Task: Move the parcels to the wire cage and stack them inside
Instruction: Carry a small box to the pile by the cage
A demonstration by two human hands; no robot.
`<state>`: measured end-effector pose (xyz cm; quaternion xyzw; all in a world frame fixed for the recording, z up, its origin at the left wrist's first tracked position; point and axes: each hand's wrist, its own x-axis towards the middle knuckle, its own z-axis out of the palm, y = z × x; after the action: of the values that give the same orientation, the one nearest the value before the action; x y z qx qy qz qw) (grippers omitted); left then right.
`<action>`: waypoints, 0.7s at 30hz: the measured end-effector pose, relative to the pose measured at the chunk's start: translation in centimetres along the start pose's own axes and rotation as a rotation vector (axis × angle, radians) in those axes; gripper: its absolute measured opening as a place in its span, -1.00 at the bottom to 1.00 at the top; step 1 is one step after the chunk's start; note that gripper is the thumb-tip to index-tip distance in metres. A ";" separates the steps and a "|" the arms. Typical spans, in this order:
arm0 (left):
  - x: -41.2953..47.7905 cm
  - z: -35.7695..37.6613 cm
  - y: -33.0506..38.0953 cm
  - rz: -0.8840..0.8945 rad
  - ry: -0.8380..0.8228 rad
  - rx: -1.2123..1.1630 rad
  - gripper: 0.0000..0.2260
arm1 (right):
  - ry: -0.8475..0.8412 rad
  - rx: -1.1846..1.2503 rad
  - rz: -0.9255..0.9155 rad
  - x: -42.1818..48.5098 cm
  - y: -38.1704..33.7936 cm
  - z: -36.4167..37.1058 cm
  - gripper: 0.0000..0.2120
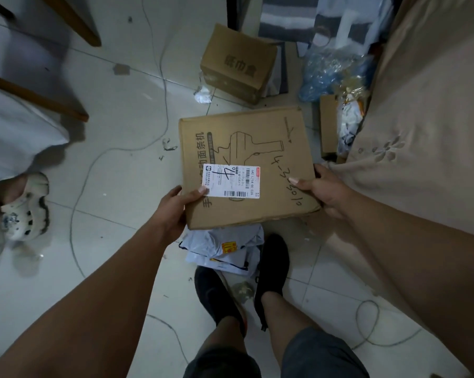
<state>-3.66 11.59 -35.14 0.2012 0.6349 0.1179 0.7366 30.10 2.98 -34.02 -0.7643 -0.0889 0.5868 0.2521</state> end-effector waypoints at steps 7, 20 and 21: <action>-9.0 -4.5 1.5 -0.017 -0.170 0.009 -0.45 | -0.111 0.068 -0.018 -7.4 -5.2 0.5 -0.34; -37.1 -11.1 -2.4 0.018 0.037 -0.291 -0.45 | -0.496 -0.238 -0.081 -31.5 -10.5 5.9 -0.19; -39.1 -11.1 -3.1 0.025 0.068 -0.334 -0.48 | -0.521 -0.254 -0.081 -33.1 -10.2 6.3 -0.23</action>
<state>-21.29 -6.37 -3.06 0.0798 0.6285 0.2376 0.7363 16.05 -0.76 -1.98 -0.6092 -0.2537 0.7370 0.1464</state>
